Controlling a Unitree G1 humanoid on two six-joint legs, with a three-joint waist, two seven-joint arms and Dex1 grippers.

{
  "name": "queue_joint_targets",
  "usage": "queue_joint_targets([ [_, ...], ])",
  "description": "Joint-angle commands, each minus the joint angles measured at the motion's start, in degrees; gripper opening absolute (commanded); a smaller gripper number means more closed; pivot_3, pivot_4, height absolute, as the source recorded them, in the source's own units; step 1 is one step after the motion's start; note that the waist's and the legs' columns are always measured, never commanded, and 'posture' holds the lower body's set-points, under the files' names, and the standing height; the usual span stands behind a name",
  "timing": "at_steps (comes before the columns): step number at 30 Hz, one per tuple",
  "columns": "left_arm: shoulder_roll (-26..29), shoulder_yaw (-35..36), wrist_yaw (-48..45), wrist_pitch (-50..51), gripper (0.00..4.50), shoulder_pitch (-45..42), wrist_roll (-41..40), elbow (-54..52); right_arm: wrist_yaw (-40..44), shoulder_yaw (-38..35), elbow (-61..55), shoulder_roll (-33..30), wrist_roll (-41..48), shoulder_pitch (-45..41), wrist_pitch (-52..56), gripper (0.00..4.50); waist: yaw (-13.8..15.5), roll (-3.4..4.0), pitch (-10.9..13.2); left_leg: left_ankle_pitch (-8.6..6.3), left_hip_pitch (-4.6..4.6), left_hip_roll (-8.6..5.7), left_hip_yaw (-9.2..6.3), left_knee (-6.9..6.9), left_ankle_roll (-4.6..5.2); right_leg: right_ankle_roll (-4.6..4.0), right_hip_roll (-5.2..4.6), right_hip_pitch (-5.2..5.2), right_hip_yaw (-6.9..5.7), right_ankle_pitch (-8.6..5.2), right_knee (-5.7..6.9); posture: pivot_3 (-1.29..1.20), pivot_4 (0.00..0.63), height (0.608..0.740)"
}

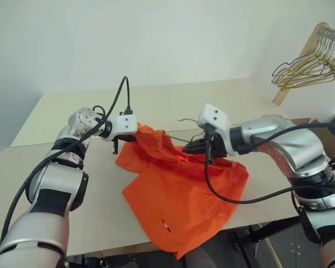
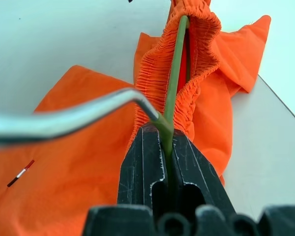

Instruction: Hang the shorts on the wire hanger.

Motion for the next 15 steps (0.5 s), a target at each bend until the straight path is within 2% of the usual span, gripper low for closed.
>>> queue_joint_targets([
  [1,0.13,2.09,0.29,0.55,0.05,-1.91,-1.65,-0.27,0.86,-3.53,-2.61,-1.56,1.65,0.0,0.54,0.0,-0.09,0.0,0.0,0.0,0.0,0.0,0.0,0.0,0.0,0.0,0.0,0.0,0.0,0.0,0.0,-0.21,0.0,0.74],
  [15,3.99,6.56,1.34,3.46,0.05,0.54,-4.45,-1.76,2.36,-5.73,-4.49,-6.38,3.79,3.51,-0.1,0.0,-0.17,0.0,0.0,0.0,-0.01,-0.01,0.0,-0.01,0.0,0.02,-0.01,0.0,-0.01,-0.01,0.0,-0.2,0.0,0.74],
])
